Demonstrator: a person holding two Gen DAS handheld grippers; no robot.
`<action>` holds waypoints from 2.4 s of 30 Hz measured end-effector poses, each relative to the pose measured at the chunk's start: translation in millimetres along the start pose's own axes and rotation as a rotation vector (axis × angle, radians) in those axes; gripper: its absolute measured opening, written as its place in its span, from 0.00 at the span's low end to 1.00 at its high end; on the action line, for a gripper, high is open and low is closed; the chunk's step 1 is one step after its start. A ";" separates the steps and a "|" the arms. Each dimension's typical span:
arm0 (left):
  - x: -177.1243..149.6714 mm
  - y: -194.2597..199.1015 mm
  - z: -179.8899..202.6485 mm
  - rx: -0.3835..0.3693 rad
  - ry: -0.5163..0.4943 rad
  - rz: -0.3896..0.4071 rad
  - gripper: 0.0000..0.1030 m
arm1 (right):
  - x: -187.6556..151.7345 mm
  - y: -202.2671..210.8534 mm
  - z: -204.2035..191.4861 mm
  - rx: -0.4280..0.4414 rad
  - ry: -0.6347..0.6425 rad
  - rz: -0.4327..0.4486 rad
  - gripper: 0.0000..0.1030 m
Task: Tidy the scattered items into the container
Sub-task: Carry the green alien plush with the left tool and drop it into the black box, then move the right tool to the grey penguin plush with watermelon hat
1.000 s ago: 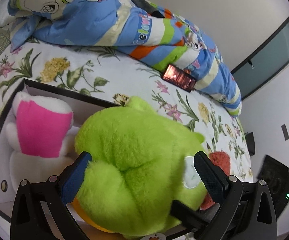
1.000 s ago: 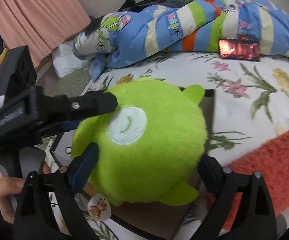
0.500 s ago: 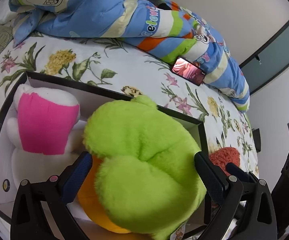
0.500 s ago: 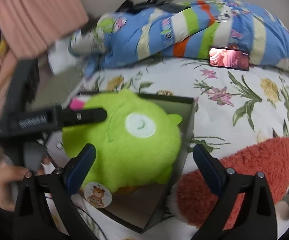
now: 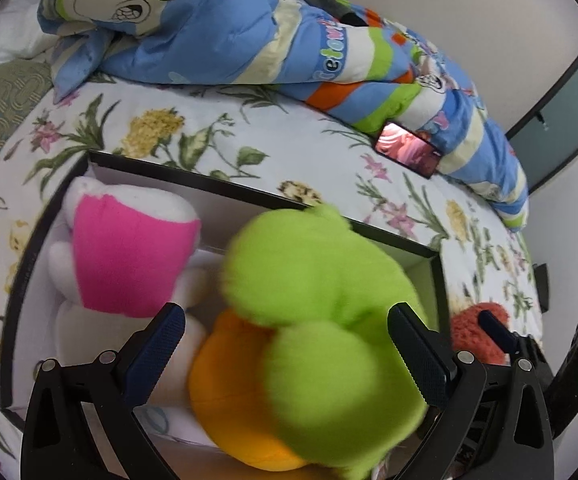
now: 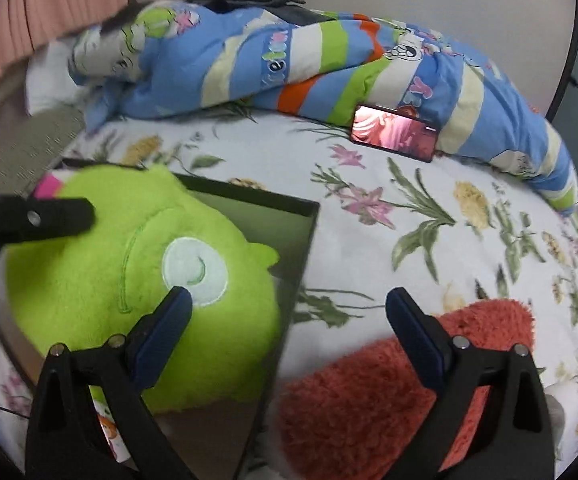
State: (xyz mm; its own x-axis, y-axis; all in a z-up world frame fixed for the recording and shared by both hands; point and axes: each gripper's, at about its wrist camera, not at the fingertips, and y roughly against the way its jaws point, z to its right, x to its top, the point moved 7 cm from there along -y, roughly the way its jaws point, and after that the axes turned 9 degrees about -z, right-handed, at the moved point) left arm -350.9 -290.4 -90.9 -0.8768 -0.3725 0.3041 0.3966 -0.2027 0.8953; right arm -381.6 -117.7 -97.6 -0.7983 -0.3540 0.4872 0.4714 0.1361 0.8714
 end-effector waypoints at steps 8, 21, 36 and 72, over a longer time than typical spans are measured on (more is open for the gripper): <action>1.5 11.2 -10.3 -0.051 0.049 0.026 0.98 | -7.8 -19.4 15.2 -0.061 0.022 -0.099 0.95; -4.9 -17.9 20.9 -0.034 -0.002 -0.031 0.98 | -65.7 85.9 97.3 0.004 -0.164 0.081 0.95; -35.5 -51.3 122.2 0.039 -0.211 -0.142 0.98 | -145.0 114.0 201.1 0.064 -0.411 0.078 0.96; -215.2 -81.7 325.6 -0.034 -0.941 -0.417 0.99 | -215.5 33.7 293.3 0.462 -0.892 -0.110 0.98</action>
State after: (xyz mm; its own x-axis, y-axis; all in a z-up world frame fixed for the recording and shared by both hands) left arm -283.1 101.2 -123.5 -0.7985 0.5907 0.1160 0.0065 -0.1843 0.9829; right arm -303.5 234.6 -156.1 -0.9063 0.4096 0.1037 0.3383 0.5563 0.7590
